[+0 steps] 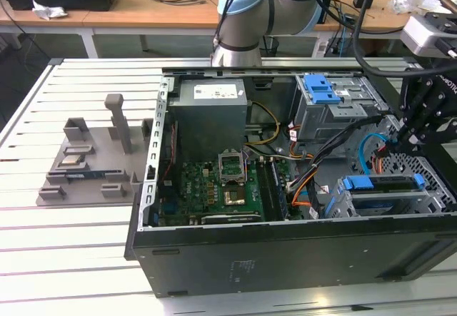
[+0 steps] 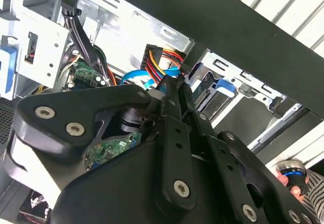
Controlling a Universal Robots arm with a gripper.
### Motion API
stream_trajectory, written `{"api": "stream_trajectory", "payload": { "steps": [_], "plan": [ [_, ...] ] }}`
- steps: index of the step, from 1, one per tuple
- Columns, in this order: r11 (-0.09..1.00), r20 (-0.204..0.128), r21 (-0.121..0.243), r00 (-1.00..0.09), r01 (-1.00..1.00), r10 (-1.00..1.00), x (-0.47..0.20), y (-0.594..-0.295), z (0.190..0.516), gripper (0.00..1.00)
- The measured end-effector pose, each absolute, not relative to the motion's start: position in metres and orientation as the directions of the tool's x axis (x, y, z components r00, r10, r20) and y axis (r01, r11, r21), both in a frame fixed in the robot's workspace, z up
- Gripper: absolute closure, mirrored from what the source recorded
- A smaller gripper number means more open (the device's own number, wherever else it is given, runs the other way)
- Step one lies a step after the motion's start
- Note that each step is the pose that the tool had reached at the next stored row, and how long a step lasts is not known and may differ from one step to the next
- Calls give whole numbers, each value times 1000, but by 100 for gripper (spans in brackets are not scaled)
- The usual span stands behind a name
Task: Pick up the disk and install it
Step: 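Insert the first disk wire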
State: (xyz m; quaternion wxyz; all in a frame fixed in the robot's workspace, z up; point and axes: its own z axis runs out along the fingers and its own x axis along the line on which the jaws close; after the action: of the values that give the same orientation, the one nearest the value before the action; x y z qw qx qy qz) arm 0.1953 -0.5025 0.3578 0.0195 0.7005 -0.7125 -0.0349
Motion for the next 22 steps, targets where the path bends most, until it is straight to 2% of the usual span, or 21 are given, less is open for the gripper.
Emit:
{"api": "stream_trajectory", "payload": {
  "steps": [6, 16, 22],
  "plan": [
    [16, -21, 77, -18, -997, -1000, 195, -504, 358, 83],
    [14, -21, 77, -16, -997, -1000, 189, -537, 353, 83],
    [2, -21, 77, -4, -997, -1000, 186, -538, 348, 83]
  ]
}}
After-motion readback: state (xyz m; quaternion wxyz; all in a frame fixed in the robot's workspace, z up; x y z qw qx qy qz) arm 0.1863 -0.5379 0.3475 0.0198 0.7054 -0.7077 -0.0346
